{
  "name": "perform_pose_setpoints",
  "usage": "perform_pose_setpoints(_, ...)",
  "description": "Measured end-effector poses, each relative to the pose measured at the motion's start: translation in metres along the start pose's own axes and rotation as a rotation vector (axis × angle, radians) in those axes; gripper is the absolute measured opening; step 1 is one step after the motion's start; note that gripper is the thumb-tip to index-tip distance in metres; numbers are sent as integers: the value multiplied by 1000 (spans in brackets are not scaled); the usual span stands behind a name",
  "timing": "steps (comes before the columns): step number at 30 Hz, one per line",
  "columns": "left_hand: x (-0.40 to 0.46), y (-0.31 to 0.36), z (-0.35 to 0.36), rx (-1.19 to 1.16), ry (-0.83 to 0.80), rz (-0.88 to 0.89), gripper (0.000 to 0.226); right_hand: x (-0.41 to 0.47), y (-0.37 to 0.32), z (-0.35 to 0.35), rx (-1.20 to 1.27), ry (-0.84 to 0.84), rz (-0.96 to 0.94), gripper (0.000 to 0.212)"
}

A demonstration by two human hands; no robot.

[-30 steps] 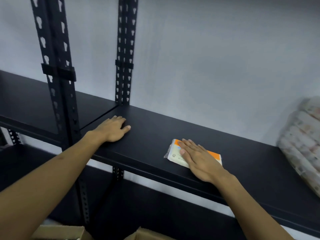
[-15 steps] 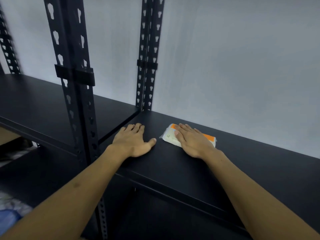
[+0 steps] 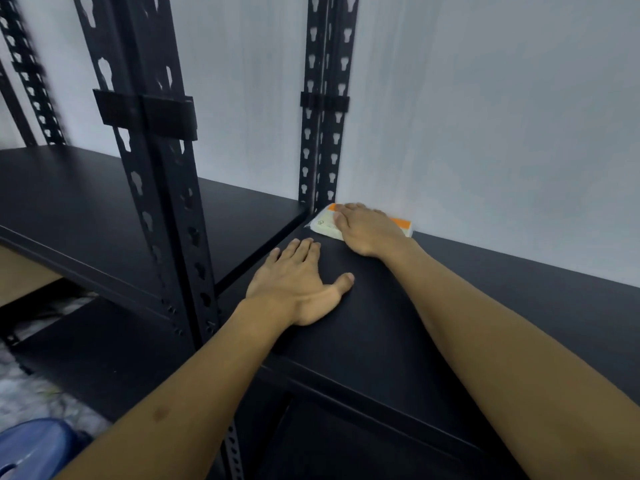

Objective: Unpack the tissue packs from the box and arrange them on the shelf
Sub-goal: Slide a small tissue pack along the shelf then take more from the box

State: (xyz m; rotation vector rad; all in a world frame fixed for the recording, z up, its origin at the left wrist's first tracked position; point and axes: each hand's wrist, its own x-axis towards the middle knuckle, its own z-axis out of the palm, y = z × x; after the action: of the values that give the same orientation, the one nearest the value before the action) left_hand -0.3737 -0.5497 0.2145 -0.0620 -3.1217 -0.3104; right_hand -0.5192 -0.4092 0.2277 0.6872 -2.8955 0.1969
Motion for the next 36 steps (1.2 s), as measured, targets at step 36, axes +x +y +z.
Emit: perform_pose_setpoints(36,-3,1,-5,-44,-5,-15,92,-43,6,-17,70,503,259,65)
